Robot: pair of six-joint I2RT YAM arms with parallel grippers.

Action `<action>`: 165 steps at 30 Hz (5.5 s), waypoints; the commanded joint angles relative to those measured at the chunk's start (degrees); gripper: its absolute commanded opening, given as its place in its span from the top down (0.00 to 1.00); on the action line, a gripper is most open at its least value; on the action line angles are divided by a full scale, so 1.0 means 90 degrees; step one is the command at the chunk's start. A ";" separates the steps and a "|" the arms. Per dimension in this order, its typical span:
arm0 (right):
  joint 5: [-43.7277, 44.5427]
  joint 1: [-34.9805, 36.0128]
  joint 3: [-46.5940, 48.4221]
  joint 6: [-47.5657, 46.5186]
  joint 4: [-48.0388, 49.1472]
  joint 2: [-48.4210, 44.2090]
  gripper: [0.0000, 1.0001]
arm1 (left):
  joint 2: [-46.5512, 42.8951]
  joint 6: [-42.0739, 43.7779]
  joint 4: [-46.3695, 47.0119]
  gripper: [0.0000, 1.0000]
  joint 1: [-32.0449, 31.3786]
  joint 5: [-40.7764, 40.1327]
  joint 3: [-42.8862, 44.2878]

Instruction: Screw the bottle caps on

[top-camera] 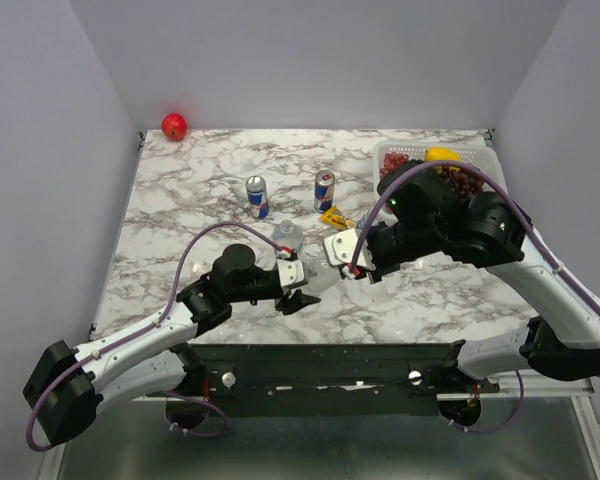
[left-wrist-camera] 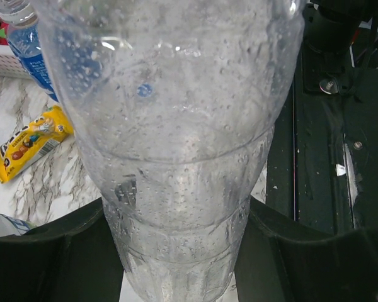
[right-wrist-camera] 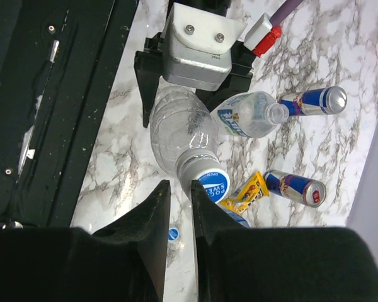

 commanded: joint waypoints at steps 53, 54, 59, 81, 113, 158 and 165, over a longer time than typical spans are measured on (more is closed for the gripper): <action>0.0026 -0.0025 -0.0624 0.0990 0.0909 -0.0075 0.00 | -0.0153 0.0137 -0.0235 1.00 0.0256 0.0257 0.0277; 0.0026 -0.0015 -0.0663 0.0922 0.0899 -0.0075 0.00 | -0.0153 0.0088 -0.0196 1.00 0.0305 0.0266 0.0277; 0.0026 -0.0025 -0.0761 0.0833 0.0880 -0.0075 0.00 | -0.0085 -0.0058 -0.0001 1.00 0.0383 0.0247 0.0287; 0.0543 -0.0015 -0.1132 0.1068 0.0733 -0.0193 0.00 | -0.0124 -0.0683 0.0459 1.00 0.0686 0.0149 0.0228; -0.2433 -0.2711 0.1018 0.1743 0.1150 0.0355 0.00 | -0.0026 -0.0361 -0.0186 1.00 0.1048 0.0569 0.0491; -0.2474 -0.1900 -0.1747 0.1810 0.2501 -0.0270 0.00 | 0.0325 -0.1309 0.0302 1.00 0.1370 0.0394 0.0863; -0.2132 -0.1900 -0.2040 0.1840 0.2307 -0.0554 0.00 | 0.0403 -0.1504 0.0439 1.00 0.1458 0.0384 0.0902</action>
